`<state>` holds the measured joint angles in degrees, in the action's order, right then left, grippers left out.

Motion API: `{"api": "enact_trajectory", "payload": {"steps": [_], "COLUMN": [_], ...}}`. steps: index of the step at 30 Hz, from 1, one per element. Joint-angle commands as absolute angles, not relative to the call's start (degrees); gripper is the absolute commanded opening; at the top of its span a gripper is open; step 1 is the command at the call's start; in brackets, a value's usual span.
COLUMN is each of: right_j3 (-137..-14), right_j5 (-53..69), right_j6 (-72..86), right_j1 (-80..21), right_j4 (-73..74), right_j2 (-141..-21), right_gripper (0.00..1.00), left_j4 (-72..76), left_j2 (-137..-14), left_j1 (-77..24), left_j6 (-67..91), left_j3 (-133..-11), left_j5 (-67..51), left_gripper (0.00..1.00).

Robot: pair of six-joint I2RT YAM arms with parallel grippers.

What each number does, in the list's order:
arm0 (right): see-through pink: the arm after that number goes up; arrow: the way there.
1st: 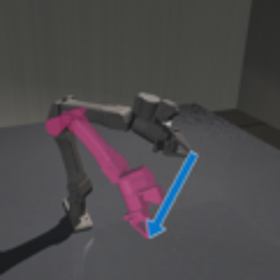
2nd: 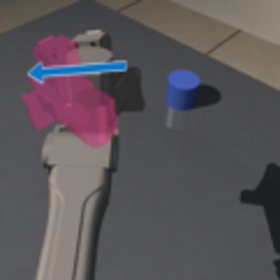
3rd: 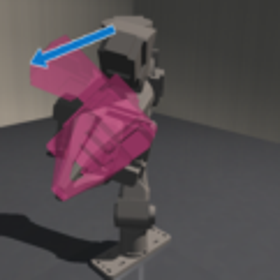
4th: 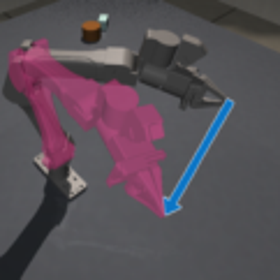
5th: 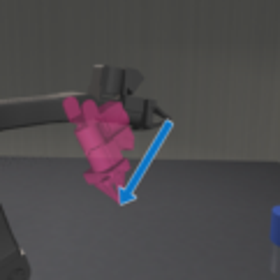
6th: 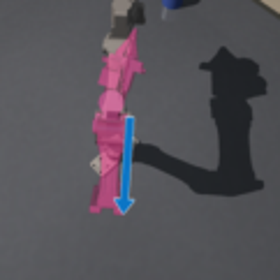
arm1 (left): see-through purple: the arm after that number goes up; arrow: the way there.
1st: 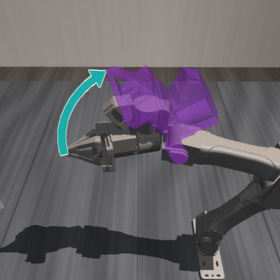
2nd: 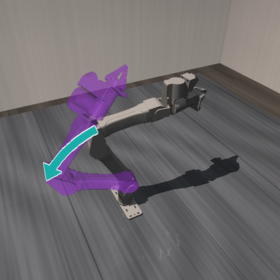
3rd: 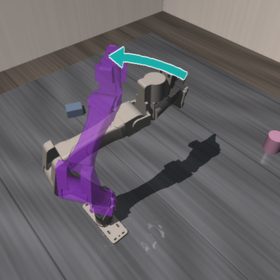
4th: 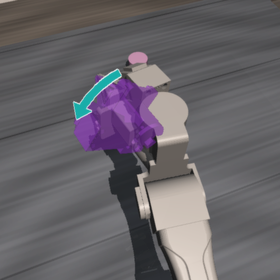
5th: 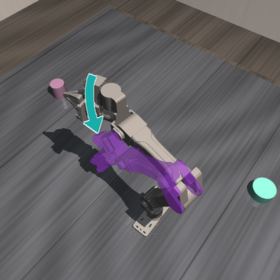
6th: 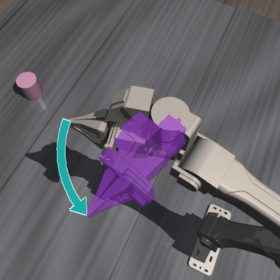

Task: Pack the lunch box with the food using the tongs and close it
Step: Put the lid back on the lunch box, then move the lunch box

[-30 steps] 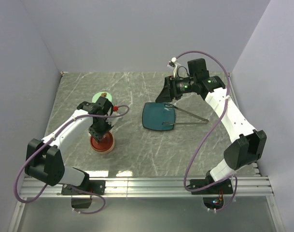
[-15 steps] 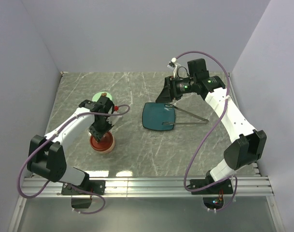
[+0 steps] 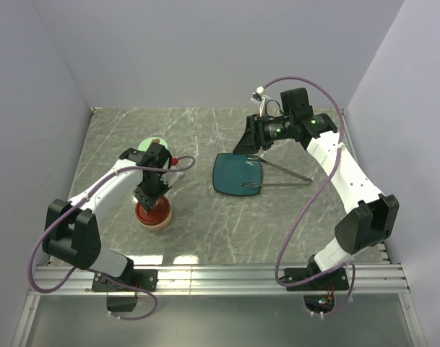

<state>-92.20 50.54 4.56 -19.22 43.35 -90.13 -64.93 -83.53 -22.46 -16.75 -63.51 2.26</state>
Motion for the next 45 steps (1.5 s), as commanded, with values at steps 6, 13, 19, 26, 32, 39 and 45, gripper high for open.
{"api": "enact_trajectory", "payload": {"steps": [6,13,19,26,32,39,45], "right_j3": [-91.76,-91.41,-91.41,-91.58,-91.67,-91.23,-90.88], "right_j5": [50.89,50.71,50.54,50.63,49.4,48.52,48.34], "right_j6": [4.13,4.04,3.96,3.69,2.72,1.76,1.76], "right_j1": [-18.81,-18.72,-18.81,-18.72,-18.72,-18.02,-17.14], "right_j4": [43.07,42.98,43.24,43.33,44.21,45.17,45.26], "right_j2": [-88.68,-88.77,-88.77,-89.38,-89.12,-88.42,-88.24], "right_gripper": [0.61,0.61,0.61,0.61,0.61,0.61,0.61], "left_j4": [-63.46,-61.35,-60.29,-60.73,-58.37,-53.45,-50.11], "left_j2": [-82.79,-83.85,-83.58,-82.18,-82.88,-84.81,-86.22], "left_j1": [-22.59,-22.59,-23.02,-25.92,-27.42,-27.51,-27.51], "left_j6": [-16.17,-16.61,-20.47,-28.29,-33.83,-35.16,-32.27], "left_j3": [-61.7,-59.77,-58.54,-58.62,-58.8,-57.48,-57.39], "left_j5": [1.5,0.53,0.53,0.44,-0.44,3.77,7.9], "left_gripper": [0.01,0.06,0.09,0.09,0.1,0.09,0.1]}}
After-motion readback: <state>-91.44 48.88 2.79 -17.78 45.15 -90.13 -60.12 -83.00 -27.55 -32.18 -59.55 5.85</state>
